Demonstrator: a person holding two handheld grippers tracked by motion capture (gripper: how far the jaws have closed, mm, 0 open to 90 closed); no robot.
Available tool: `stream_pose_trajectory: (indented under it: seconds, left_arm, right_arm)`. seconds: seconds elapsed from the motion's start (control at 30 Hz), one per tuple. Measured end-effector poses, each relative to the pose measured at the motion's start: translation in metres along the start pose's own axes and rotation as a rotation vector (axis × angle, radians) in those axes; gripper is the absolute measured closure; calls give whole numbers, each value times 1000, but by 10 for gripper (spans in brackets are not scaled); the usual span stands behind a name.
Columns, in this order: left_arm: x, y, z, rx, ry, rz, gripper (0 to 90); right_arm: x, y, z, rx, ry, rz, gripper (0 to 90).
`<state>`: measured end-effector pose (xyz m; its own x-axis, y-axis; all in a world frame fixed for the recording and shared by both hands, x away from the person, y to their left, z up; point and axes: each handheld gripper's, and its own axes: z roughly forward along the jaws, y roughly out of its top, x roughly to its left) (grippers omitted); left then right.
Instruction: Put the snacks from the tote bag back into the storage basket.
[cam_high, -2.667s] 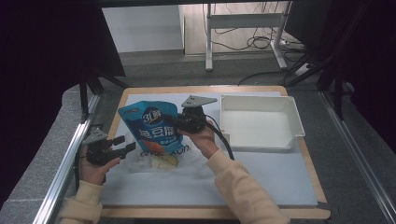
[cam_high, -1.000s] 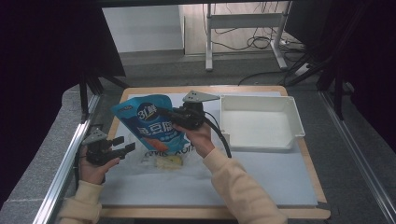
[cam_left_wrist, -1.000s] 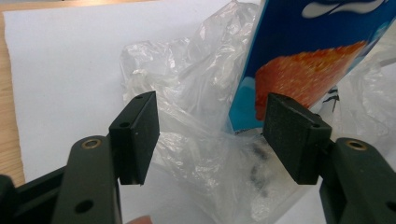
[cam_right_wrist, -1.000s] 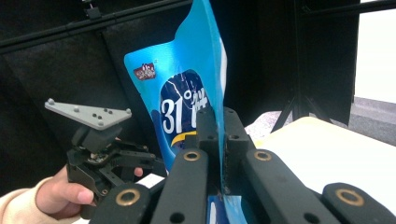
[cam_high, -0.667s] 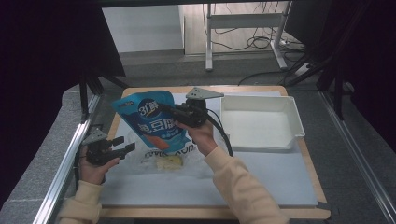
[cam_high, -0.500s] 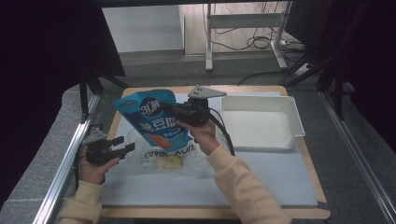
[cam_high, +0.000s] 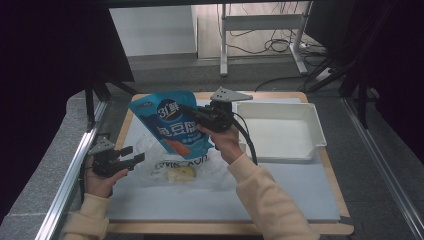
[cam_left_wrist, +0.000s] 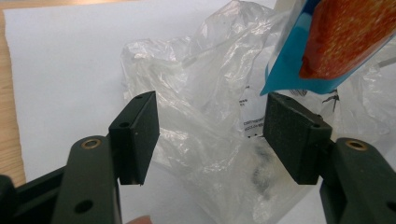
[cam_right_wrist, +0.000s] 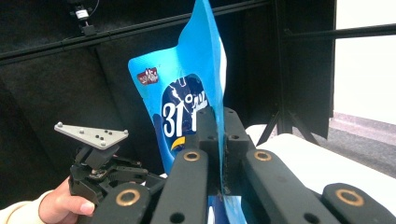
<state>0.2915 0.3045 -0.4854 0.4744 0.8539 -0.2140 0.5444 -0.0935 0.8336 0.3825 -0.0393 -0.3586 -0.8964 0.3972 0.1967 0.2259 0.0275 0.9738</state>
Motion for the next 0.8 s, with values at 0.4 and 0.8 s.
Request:
stream_pose_trajectory:
  seconds: [0.4,0.8]
  left_arm:
    - [1,0,0,4,3,-4,363]
    - [1,-1,1,5,4,-7,363]
  right_arm:
    - [-4,19,-23,-29,-30,-20,888]
    - [-15,25,-39,-41,-62,-12,888]
